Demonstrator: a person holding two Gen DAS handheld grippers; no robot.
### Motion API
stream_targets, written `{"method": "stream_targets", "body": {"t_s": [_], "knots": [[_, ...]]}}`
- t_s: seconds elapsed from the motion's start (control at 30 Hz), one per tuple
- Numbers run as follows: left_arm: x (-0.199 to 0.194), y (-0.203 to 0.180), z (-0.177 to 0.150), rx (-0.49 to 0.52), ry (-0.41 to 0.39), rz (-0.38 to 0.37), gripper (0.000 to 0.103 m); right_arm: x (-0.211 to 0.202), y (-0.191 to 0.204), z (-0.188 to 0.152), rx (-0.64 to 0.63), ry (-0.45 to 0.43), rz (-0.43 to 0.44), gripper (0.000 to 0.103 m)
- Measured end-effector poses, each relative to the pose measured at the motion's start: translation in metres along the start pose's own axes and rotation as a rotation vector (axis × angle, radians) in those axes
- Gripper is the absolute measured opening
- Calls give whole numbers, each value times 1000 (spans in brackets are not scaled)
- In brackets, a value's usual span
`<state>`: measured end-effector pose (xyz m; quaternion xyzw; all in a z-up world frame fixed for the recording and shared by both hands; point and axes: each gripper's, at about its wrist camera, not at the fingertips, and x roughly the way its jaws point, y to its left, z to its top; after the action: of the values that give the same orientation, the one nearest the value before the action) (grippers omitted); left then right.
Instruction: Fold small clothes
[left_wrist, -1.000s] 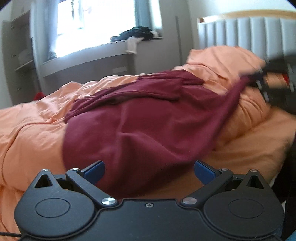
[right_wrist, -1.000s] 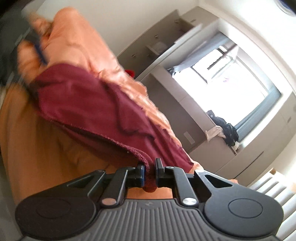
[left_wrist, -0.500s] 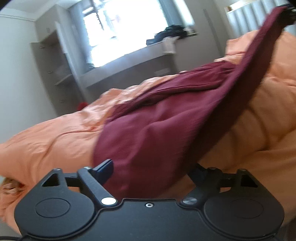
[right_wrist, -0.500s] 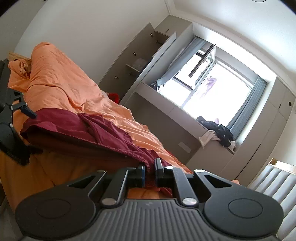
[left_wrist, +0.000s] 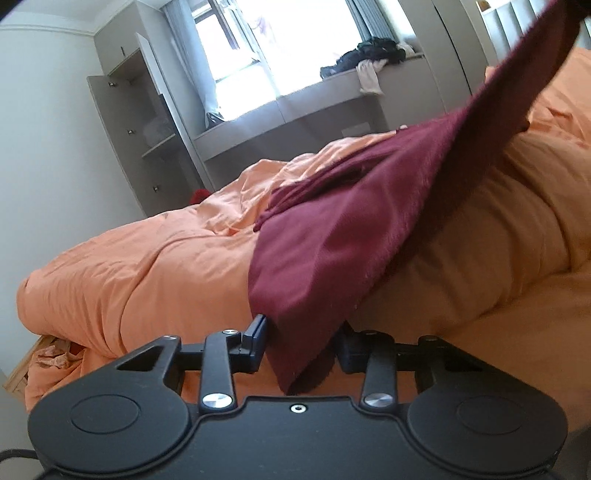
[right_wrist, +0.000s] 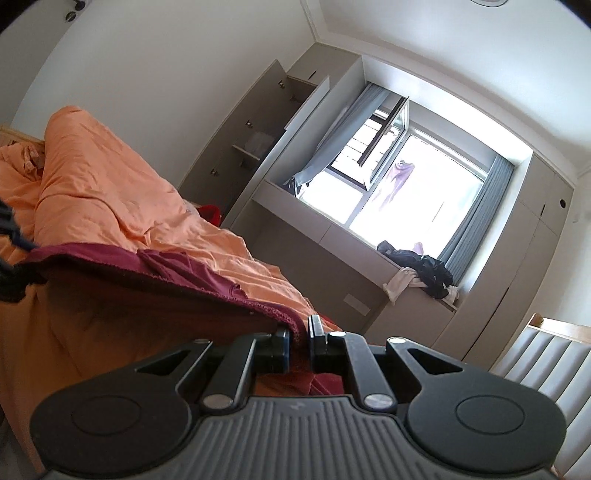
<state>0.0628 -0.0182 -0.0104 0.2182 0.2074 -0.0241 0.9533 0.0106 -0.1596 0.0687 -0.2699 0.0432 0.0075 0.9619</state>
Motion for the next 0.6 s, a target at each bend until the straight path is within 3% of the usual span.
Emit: {"method": "stream_targets", "body": {"t_s": [0.17,0.33,0.6], "knots": [[2,-4,-5,14,9,48,42,1,-3,4,1,-6,-8,10],[-6,-2,-9,-10,15,101,59,0,-7,4,20,-5,-17,10],[-7,4,-7,-26,12,120,59,-1,-8,4,32,-3,-14,10]]}}
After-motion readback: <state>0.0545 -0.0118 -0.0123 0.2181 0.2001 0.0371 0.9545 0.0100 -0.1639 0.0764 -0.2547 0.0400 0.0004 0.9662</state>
